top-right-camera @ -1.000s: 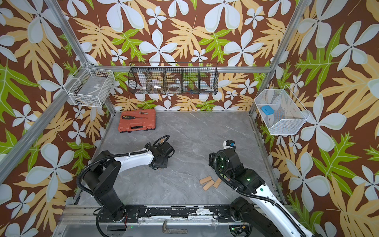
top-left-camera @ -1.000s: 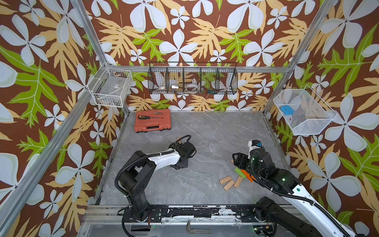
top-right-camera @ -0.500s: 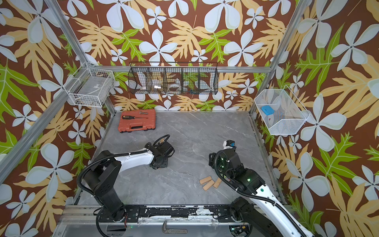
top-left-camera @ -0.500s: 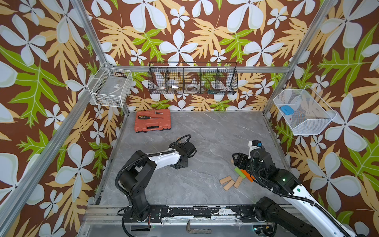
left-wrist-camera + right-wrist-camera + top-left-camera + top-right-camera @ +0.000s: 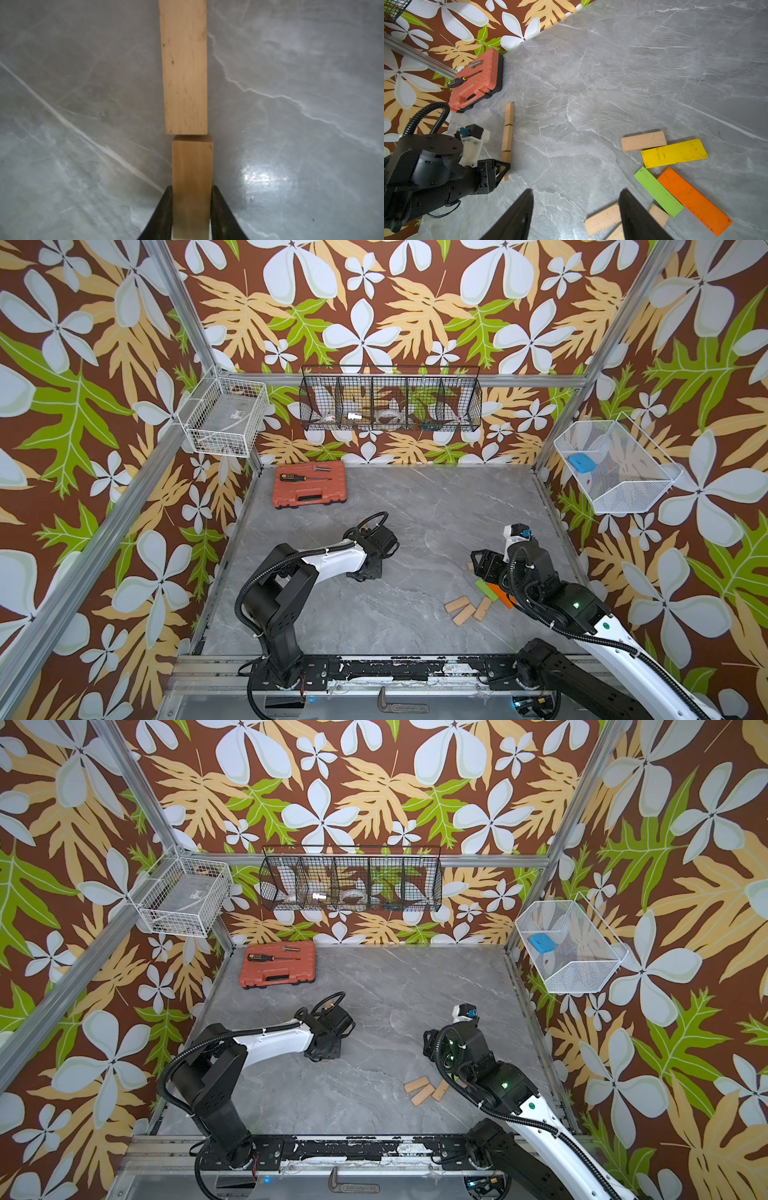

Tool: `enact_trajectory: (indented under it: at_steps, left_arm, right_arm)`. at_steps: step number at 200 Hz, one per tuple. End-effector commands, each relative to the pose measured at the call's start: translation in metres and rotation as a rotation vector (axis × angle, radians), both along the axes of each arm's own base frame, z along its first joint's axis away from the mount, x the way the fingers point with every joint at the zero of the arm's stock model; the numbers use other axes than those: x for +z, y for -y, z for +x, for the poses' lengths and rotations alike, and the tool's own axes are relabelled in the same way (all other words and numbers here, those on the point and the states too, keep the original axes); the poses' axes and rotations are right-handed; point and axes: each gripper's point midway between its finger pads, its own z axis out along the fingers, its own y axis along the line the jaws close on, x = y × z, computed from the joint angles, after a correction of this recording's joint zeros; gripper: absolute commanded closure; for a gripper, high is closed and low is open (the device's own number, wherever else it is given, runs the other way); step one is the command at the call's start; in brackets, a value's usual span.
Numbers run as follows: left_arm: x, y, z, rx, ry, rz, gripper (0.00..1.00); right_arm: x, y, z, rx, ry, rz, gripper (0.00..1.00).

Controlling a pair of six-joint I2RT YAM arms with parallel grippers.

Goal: Assemble the letter k with building blocks
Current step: Assemble the building block at the center of the board.

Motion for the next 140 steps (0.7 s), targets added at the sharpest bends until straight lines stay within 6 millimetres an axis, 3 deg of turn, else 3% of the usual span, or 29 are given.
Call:
enact_trajectory:
  at_steps: [1,140]
  left_arm:
    - [-0.0019,-0.0065,-0.0028,0.01,-0.014,0.028,0.7]
    - [-0.0021,-0.0093,-0.0013,0.021,-0.015,0.028,0.69]
  right_arm:
    - [0.0007,0.0002,-0.001,-0.006,-0.006,0.009,0.32]
    - [-0.0011,-0.0003,-0.001,-0.007,-0.011,0.012,0.32]
